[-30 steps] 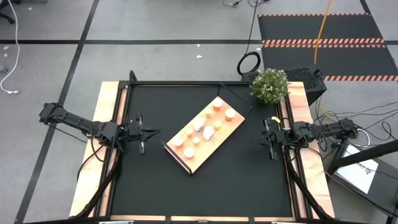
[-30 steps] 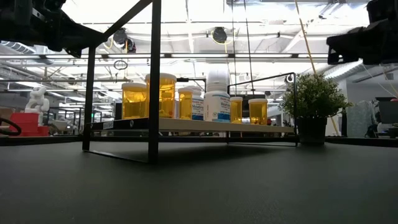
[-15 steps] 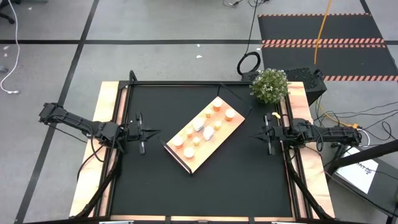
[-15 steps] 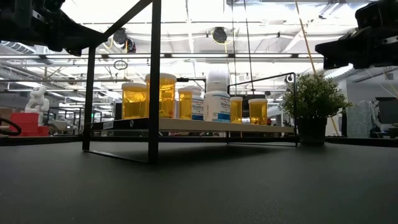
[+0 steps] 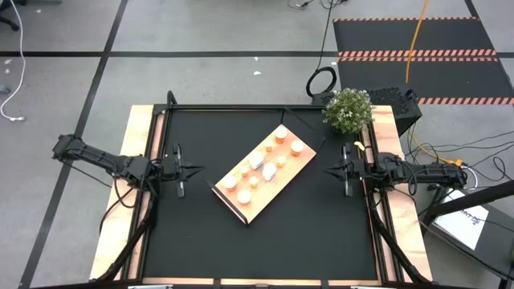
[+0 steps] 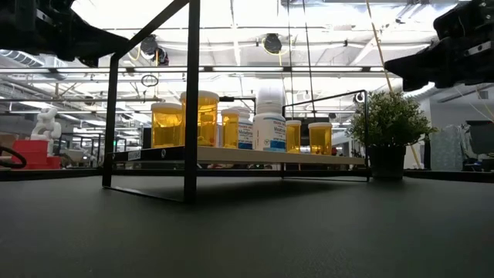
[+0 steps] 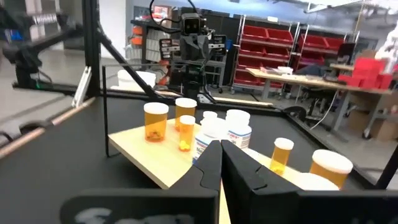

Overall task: Pick and place medicine bottles onto shelf by color
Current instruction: Return to Home Position

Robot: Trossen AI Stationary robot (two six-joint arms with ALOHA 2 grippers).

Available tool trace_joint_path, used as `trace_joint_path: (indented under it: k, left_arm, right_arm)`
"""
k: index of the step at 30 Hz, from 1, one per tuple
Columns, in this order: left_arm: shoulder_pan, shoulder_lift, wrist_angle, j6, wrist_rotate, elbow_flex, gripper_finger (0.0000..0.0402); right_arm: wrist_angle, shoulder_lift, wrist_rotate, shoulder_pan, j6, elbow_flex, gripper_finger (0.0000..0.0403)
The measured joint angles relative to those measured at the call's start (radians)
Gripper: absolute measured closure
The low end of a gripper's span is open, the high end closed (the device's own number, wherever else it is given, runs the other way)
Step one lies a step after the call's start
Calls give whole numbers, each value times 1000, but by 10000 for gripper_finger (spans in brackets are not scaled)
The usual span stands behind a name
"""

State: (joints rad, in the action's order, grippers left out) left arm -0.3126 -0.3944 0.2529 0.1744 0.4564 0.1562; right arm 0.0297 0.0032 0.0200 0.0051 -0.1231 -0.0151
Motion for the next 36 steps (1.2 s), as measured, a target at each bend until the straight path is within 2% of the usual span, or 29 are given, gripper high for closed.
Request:
trace_joint_path:
  k: [3,7,13,17,23,27,30,36]
  left_arm:
    - [0,55,-79,-15,-9,-2,380]
    - [0,116,-94,-35,-33,-33,381]
    - [0,185,-42,10,-115,-95,381]
    - [0,219,16,33,-119,-146,381]
    - [15,234,8,70,-207,-146,381]
    - [70,234,3,75,-224,-146,384]
    - [131,234,-17,68,-289,-146,397]
    - [271,234,-95,-16,-414,-146,394]
  right_arm:
    - [13,0,3,0,69,0,403]
    - [26,0,5,0,109,0,403]
    - [29,0,5,0,111,0,403]
    - [31,0,5,0,111,0,403]
    - [32,0,5,0,111,0,403]
    - [33,0,5,0,111,0,403]
    - [33,0,5,0,111,0,403]
    - [33,0,5,0,111,0,403]
